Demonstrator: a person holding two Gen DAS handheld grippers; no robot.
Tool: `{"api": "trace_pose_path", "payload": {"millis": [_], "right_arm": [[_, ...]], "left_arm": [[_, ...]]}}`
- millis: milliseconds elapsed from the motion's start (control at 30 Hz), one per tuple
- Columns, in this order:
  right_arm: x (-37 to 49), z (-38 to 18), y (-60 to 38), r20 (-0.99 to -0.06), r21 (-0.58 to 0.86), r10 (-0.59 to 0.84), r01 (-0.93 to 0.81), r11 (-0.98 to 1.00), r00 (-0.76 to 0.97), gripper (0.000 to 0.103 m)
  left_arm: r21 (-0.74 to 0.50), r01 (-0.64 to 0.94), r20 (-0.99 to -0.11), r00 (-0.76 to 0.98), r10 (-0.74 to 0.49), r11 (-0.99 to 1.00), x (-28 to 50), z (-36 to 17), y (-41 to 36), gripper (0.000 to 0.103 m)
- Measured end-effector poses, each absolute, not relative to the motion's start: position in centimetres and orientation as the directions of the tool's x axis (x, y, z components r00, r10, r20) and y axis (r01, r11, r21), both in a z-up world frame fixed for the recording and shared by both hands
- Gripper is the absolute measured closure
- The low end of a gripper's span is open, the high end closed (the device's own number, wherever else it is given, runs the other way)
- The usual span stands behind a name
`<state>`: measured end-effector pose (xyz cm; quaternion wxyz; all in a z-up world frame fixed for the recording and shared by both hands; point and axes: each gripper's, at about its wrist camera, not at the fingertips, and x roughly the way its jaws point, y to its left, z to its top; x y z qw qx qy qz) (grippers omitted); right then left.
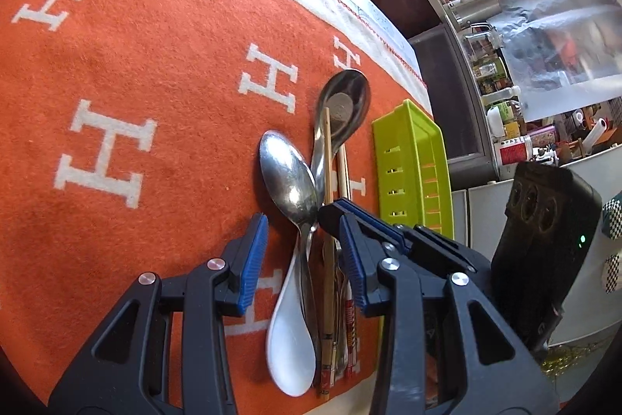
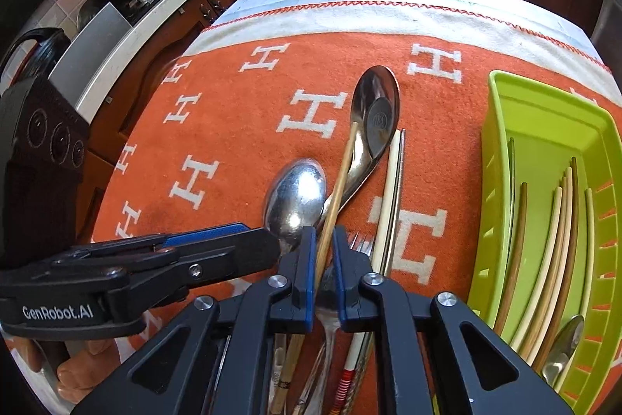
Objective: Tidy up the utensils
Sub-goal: 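Grasp the butter knife with the left tool while the right tool grasps a wooden chopstick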
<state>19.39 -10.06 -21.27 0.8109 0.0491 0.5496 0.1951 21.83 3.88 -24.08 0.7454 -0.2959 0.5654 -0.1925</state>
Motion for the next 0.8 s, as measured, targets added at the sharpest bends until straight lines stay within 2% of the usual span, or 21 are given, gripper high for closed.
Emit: {"api": "trace_pose_path", "payload": {"millis": [400,467,500,567,600,667,800], "right_arm": [[18.9,-20.4,-13.9,-0.798,0.465,0.486,-0.147,0.873,0.357,0.097],[18.7,-20.3,-14.4,-0.787,0.486,0.501,-0.138,0.863,0.361,0.097],[18.5,-20.3,-14.6,-0.782,0.494,0.507,-0.136,0.859,0.363,0.097],[18.3,-20.3,-14.9,-0.773,0.506,0.516,-0.132,0.852,0.369,0.097],[18.3,-20.3,-15.1,-0.768,0.514,0.523,-0.129,0.848,0.37,0.097],[18.1,-20.3,-15.4,-0.756,0.532,0.538,-0.128,0.837,0.372,0.097],[17.6,-20.2,-16.0,-0.726,0.569,0.572,-0.135,0.811,0.381,0.098]], "left_arm": [[-0.677,-0.051,-0.713,0.296,-0.636,0.735,24.7,-25.4,1.3,0.069],[-0.665,-0.053,-0.722,0.304,-0.622,0.745,25.2,-25.5,0.5,0.079],[-0.658,-0.058,-0.729,0.299,-0.616,0.751,25.4,-25.7,0.2,0.088],[-0.677,-0.063,-0.713,0.305,-0.632,0.733,25.1,-25.9,0.2,0.093],[-0.676,-0.057,-0.71,0.317,-0.628,0.735,25.1,-25.7,0.0,0.1],[-0.642,-0.031,-0.726,0.347,-0.594,0.766,24.8,-24.7,-0.8,0.102],[-0.643,-0.002,-0.715,0.36,-0.599,0.766,23.6,-22.7,-0.7,0.102]]}}
